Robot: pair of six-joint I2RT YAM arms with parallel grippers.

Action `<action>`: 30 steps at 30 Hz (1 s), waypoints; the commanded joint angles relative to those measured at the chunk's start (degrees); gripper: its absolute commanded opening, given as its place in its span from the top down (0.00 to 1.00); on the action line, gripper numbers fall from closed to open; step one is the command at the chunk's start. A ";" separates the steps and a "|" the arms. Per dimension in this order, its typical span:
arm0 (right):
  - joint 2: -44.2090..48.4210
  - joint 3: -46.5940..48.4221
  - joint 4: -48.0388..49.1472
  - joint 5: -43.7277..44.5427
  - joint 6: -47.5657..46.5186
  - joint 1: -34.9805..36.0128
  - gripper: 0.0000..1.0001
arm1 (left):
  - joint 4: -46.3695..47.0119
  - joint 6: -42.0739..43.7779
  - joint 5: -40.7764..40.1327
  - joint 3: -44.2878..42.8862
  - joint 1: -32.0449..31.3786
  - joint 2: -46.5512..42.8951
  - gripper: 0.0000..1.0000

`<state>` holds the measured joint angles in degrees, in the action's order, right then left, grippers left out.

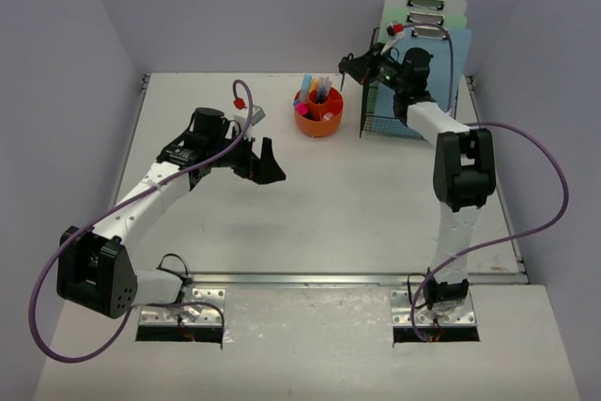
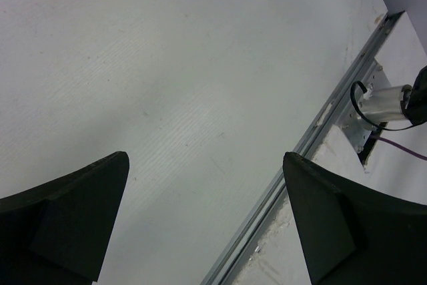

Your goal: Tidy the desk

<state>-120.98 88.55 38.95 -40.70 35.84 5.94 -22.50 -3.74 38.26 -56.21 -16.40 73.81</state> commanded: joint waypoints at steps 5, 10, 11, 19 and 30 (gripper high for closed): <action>-3.11 4.08 -0.89 6.46 -3.01 3.33 1.00 | 1.28 0.66 0.81 -1.19 1.90 -1.38 0.00; -3.49 3.93 -2.74 10.74 -3.34 3.37 1.00 | 1.23 1.11 1.03 -0.08 2.67 -2.11 0.00; -3.42 3.91 -3.28 11.91 -3.32 3.47 1.00 | 1.63 1.01 1.28 0.21 2.74 -2.09 0.00; -2.51 4.96 -6.34 17.83 -3.93 4.16 1.00 | 2.99 0.49 1.90 1.10 3.04 -1.30 0.00; -5.61 9.76 -9.61 22.18 -6.04 5.48 1.00 | 3.53 0.10 2.70 1.54 3.36 -1.14 0.00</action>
<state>-125.33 95.64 28.18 -21.47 31.46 10.45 -21.23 -3.43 39.43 -54.93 -14.12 73.65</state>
